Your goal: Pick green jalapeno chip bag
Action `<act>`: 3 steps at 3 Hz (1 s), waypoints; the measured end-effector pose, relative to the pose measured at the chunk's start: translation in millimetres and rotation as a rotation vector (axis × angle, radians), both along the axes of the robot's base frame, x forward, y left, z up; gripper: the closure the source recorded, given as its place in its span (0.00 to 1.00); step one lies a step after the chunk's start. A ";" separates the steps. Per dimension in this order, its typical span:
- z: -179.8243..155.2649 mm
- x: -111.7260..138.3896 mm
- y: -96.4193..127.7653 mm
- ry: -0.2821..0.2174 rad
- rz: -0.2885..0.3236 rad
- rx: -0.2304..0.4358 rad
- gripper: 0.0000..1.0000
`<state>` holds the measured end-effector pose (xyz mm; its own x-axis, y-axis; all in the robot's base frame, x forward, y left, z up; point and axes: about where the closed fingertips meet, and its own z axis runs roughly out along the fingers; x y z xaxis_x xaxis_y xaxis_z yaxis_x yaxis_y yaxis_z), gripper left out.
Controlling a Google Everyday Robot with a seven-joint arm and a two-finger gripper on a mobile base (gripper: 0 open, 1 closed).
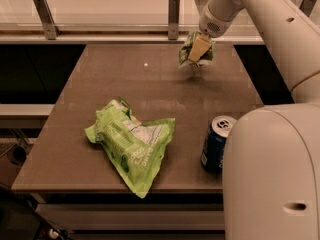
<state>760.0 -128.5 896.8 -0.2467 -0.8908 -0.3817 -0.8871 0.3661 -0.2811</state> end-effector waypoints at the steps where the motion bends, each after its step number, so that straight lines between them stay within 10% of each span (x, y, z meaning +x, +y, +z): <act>1: 31.5 -5.5 -8.9 -0.063 0.024 0.063 1.00; 3: 72.5 -13.2 -31.2 -0.159 0.054 0.206 1.00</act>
Offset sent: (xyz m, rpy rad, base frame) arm -0.0173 -0.0422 0.0988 0.2367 -0.1989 0.0631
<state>746.8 -159.7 969.4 -0.1233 -0.8005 -0.5865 -0.8576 0.3833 -0.3428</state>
